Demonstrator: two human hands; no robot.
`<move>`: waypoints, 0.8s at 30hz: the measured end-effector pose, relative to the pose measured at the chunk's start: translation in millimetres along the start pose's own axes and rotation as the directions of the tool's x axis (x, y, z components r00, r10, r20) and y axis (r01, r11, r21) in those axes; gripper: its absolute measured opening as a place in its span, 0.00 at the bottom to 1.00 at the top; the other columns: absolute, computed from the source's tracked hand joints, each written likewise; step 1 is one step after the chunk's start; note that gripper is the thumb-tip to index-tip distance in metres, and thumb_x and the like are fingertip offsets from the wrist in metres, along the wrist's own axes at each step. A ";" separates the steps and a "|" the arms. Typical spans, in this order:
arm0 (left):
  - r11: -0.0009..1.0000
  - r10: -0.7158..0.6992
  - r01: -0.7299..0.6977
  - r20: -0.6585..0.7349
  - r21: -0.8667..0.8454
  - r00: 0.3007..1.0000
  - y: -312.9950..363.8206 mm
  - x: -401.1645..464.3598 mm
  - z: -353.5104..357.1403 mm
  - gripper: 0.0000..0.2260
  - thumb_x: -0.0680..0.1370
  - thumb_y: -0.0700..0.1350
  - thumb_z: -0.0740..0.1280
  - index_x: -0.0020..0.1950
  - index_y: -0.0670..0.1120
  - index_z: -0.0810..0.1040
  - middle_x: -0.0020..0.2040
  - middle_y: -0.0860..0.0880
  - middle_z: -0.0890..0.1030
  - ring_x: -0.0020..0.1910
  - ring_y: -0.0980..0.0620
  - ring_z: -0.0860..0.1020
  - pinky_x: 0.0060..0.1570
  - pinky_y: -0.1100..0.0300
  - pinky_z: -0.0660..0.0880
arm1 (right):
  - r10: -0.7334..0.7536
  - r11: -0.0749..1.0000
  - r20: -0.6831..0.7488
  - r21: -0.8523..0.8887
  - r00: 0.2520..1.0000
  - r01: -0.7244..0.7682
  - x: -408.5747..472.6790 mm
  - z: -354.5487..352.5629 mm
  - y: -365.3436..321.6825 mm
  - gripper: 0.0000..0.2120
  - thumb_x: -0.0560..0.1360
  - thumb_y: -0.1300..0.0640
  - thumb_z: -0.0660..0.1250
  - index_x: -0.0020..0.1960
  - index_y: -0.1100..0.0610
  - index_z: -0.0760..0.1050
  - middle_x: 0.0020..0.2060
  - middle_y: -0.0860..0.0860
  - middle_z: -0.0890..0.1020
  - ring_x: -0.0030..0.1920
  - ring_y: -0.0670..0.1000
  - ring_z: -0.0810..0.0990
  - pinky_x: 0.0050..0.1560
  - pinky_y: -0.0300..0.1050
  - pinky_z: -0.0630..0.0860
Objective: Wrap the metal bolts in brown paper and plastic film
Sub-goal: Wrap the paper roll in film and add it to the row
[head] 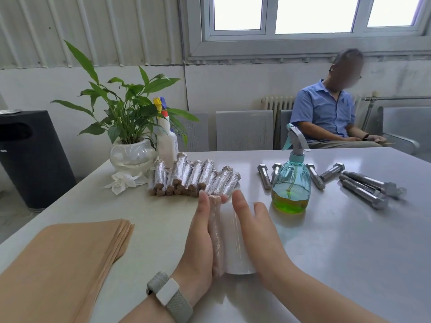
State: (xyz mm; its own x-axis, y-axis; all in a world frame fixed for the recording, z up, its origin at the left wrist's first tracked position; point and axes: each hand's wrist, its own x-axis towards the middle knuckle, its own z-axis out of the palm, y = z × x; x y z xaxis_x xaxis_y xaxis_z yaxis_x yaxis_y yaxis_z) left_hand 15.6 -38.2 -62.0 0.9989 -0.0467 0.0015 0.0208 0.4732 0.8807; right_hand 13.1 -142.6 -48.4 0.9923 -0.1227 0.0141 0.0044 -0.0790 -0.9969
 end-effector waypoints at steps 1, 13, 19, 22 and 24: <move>1.000 -0.020 0.020 0.012 -0.022 1.000 -0.1 0.1 0.5 0.29 0.76 0.68 0.59 0.61 0.45 0.79 0.56 0.38 0.82 0.57 0.38 0.81 0.58 0.40 0.76 | 0.002 1.000 -0.005 -0.003 1.000 -0.002 0.1 -0.2 -0.6 0.34 0.58 0.18 0.58 0.49 0.44 0.72 0.41 0.40 0.80 0.38 0.31 0.78 0.38 0.40 0.72; 0.928 0.259 -0.221 -0.092 0.300 0.961 0.4 11.8 -6.5 0.24 0.73 0.64 0.64 0.55 0.44 0.77 0.49 0.40 0.84 0.50 0.42 0.83 0.53 0.41 0.79 | -0.050 0.994 0.264 0.110 0.963 0.021 6.3 -14.7 -0.9 0.23 0.70 0.37 0.70 0.54 0.55 0.81 0.46 0.53 0.86 0.50 0.54 0.85 0.56 0.55 0.79; 0.997 0.065 -0.063 -0.050 0.046 0.997 -3.4 3.5 -0.6 0.22 0.75 0.62 0.66 0.59 0.46 0.79 0.54 0.41 0.84 0.53 0.43 0.83 0.51 0.46 0.80 | -0.055 0.995 0.156 0.091 0.986 0.041 2.3 -0.6 7.7 0.32 0.60 0.27 0.71 0.54 0.49 0.77 0.46 0.47 0.85 0.46 0.45 0.85 0.49 0.49 0.82; 0.999 -0.005 0.004 -0.028 -0.049 1.000 -2.7 3.9 -1.1 0.20 0.80 0.57 0.59 0.59 0.45 0.82 0.56 0.39 0.83 0.57 0.40 0.81 0.56 0.44 0.78 | -0.070 0.997 0.067 -0.028 0.995 0.072 8.4 -1.2 10.3 0.29 0.68 0.25 0.62 0.53 0.48 0.78 0.46 0.45 0.84 0.47 0.44 0.83 0.51 0.49 0.80; 0.999 0.033 -0.034 -0.046 -0.025 0.998 -2.3 4.8 0.4 0.18 0.81 0.52 0.58 0.57 0.45 0.83 0.55 0.40 0.84 0.57 0.41 0.81 0.61 0.43 0.75 | -0.053 0.999 0.062 0.005 0.997 0.053 11.6 -2.3 10.8 0.31 0.71 0.26 0.57 0.54 0.50 0.79 0.47 0.48 0.85 0.49 0.48 0.83 0.54 0.53 0.79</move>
State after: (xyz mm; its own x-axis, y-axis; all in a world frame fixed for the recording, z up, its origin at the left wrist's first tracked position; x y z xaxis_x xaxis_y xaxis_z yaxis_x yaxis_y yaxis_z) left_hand 20.3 -39.9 -63.8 0.9999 0.0095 0.0086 -0.0122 0.4965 0.8679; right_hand 24.4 -147.1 -58.9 0.9964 -0.0571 0.0625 0.0578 -0.0807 -0.9951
